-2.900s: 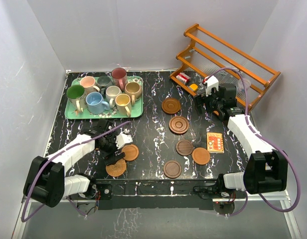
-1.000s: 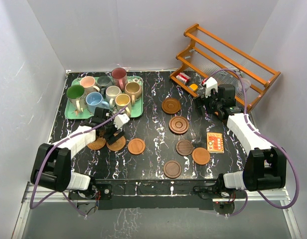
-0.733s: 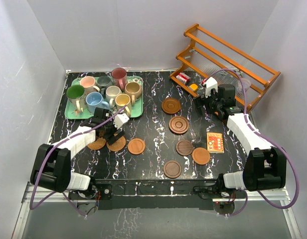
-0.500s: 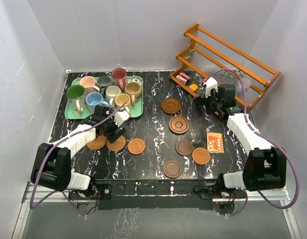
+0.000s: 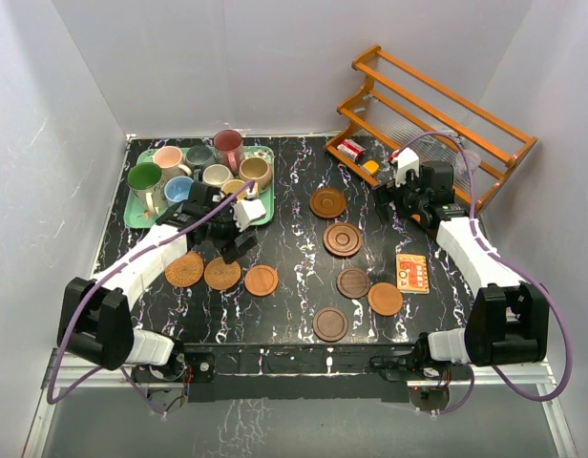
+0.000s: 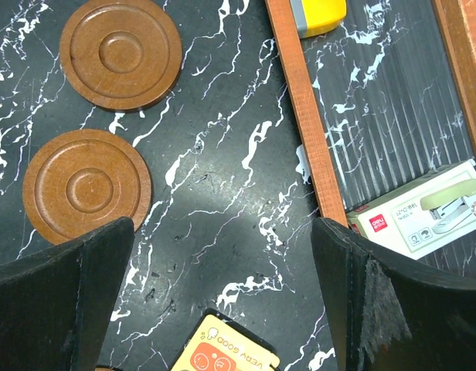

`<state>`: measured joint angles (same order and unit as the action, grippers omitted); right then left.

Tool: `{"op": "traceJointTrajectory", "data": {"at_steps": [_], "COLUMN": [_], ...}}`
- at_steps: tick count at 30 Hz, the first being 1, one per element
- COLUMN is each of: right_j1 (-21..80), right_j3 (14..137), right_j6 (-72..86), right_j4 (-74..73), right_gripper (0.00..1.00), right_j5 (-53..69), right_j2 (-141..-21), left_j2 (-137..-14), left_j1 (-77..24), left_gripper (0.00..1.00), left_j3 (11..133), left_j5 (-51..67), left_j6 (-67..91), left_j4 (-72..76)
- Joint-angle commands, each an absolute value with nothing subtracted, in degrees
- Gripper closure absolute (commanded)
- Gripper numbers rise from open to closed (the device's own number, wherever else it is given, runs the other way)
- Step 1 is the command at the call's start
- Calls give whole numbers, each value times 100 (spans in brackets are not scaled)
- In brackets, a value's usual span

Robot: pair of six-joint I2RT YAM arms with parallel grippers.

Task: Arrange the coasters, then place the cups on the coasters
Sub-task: Move the coaster to the center of the board.

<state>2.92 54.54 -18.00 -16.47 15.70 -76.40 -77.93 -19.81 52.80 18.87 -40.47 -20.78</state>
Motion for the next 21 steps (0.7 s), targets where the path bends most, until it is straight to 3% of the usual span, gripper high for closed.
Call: {"op": "traceJointTrajectory", "data": {"at_steps": [1,21], "right_j1": [239,43], "right_j3": [5653,5557], "right_j6": [-1849,-1477], "right_j4": [-1564,-1295], "right_gripper": [2,2], "right_j5": [1757,1638], "right_j2": [-7392,-7365], "left_j2": [-7812,-10592], "left_j1": [-2369,-5746], "left_gripper": [1,1], "left_j3": [5761,7859], "left_j5": [2483,1671], "left_j6": [-4069,-3832], "left_j4": [-2525,-2743]}}
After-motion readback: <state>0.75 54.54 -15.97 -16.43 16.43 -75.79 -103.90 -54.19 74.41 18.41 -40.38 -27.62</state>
